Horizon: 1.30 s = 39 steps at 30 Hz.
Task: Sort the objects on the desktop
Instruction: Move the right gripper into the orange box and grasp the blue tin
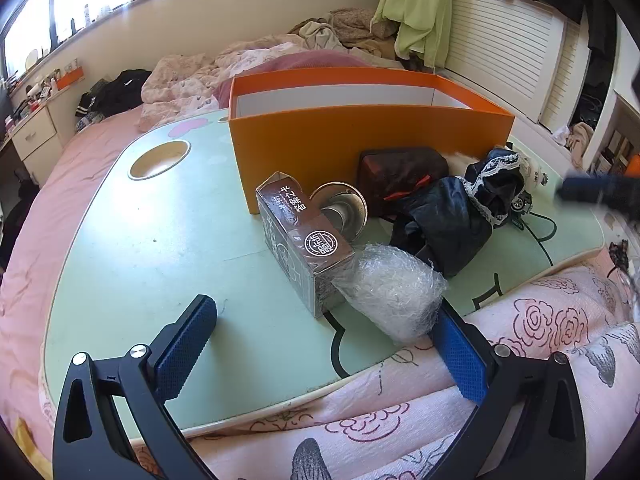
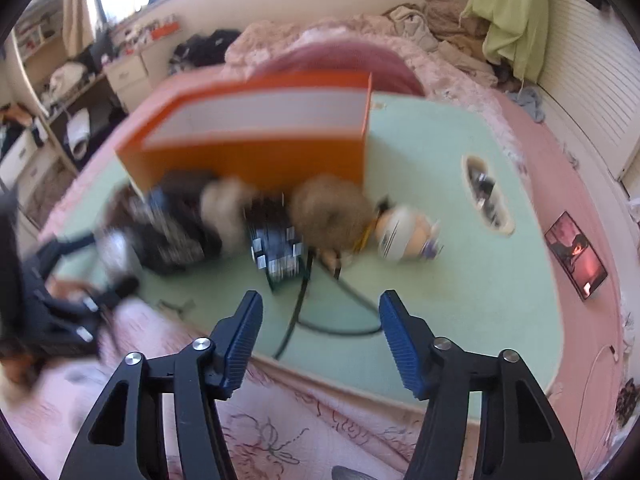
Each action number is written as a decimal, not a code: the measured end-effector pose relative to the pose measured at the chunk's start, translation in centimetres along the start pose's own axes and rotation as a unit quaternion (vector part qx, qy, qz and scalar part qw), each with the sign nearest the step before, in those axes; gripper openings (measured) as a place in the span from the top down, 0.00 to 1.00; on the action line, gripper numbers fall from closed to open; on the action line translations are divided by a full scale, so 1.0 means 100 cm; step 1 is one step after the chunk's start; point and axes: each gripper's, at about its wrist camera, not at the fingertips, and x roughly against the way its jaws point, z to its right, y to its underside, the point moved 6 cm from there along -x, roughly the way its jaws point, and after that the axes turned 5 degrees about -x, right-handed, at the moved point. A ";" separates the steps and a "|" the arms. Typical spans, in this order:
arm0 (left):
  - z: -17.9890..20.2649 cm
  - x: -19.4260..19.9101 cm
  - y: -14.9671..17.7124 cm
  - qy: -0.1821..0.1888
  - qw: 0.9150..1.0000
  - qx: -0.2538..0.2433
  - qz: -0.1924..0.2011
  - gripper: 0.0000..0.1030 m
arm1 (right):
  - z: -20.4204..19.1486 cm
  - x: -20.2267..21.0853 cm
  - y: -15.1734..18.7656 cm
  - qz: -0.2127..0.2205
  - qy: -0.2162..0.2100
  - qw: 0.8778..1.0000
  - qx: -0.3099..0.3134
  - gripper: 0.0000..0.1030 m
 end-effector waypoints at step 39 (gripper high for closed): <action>0.003 0.001 -0.002 0.001 1.000 -0.002 0.003 0.00 | -0.055 -0.168 -0.117 -0.268 0.047 0.961 0.043 0.23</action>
